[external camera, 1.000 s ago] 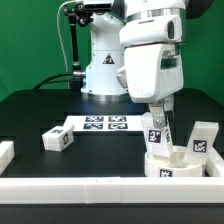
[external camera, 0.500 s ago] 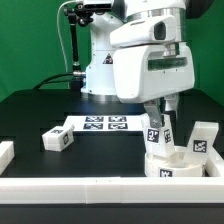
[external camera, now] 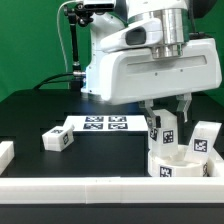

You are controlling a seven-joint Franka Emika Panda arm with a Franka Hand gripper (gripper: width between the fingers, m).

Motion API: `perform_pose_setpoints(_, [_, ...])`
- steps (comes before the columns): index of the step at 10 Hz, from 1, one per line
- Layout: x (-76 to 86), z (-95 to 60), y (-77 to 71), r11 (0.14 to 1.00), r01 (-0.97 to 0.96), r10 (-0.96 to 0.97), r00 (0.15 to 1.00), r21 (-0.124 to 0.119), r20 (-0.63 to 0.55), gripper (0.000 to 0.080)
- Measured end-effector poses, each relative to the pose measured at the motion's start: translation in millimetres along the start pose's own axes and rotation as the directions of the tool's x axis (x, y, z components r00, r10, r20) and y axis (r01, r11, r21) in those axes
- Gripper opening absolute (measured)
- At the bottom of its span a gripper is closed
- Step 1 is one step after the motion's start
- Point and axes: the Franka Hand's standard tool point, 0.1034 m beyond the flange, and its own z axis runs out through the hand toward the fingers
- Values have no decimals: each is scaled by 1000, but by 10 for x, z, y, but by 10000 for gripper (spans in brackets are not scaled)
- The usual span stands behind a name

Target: Assemble stool

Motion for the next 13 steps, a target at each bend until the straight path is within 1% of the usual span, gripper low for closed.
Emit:
perform_pose_setpoints(2, [21, 0, 14, 990, -138, 138, 990, -6, -22, 342])
perform_pose_setpoints(3, [36, -4, -12, 970, -242, 241, 970, -1, -30, 342])
perform_pose_setpoints(4, [51, -5, -54, 958, -288, 288, 957, 3, -36, 342])
perform_pose_setpoints(5, [47, 1, -53, 947, -320, 320, 947, 11, -34, 342])
perform_pose_setpoints(7, [52, 4, -82, 882, -469, 470, 882, 37, -28, 342])
perform_pose_setpoints(8, [55, 3, -89, 858, -512, 513, 858, 44, -25, 342])
perform_pose_setpoints(9, [63, 9, -116, 809, -586, 587, 809, 54, -22, 342])
perform_pose_setpoints(10, [79, 20, -180, 747, -661, 663, 748, 65, -17, 342])
perform_pose_setpoints(12, [91, 32, -305, 644, -761, 763, 646, 78, 5, 342])
perform_pose_setpoints(13, [92, 37, -342, 563, -822, 824, 567, 85, 19, 342])
